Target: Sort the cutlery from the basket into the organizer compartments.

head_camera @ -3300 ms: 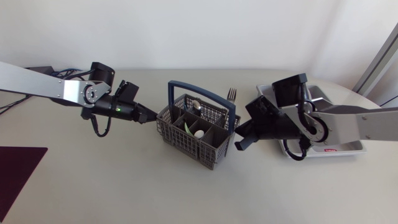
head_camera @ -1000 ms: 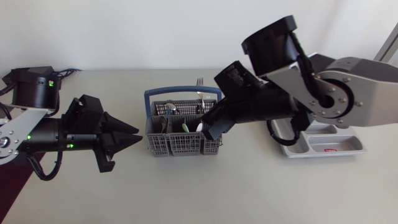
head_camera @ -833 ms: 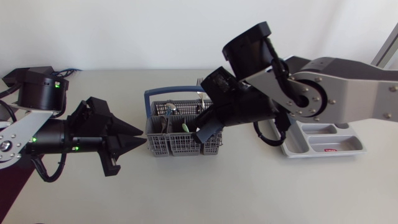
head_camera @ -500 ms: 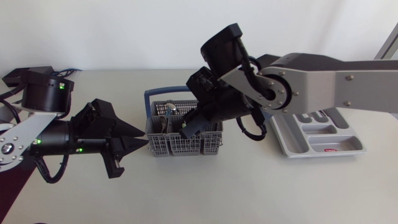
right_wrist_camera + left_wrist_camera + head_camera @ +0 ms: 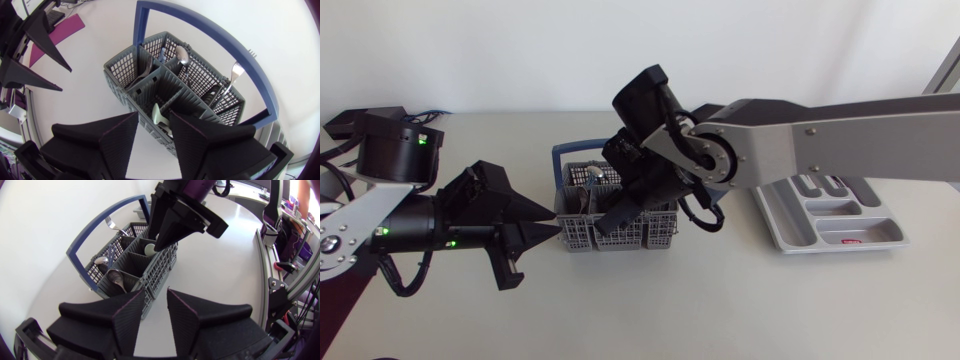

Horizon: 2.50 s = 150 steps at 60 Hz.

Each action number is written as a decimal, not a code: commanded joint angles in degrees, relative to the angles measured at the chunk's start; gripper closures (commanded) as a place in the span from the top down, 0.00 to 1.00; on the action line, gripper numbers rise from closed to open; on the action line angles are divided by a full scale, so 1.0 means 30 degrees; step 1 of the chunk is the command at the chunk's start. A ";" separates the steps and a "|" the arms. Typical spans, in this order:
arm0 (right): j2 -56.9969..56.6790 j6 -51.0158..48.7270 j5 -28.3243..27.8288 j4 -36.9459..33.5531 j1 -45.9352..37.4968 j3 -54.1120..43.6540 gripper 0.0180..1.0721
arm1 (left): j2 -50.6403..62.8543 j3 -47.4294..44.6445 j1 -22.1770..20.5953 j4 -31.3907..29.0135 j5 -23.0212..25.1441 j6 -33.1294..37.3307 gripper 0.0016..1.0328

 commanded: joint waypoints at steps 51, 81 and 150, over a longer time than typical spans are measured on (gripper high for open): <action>0.1682 0.1034 0.0065 -0.0196 -0.0275 0.1146 0.06 | -0.0460 -0.1440 -0.0659 0.0591 -0.0436 -0.0205 0.32; -0.0749 0.1444 -0.2835 -0.0108 -0.1066 0.0707 0.06 | -0.0958 -0.1586 -0.0717 0.0503 -0.0611 -0.0263 0.32; -1.3113 -0.1222 -0.5501 -0.6524 -1.0851 -0.3659 0.06 | 0.2528 0.3336 -0.4379 -0.0171 -0.4186 -0.3046 0.32</action>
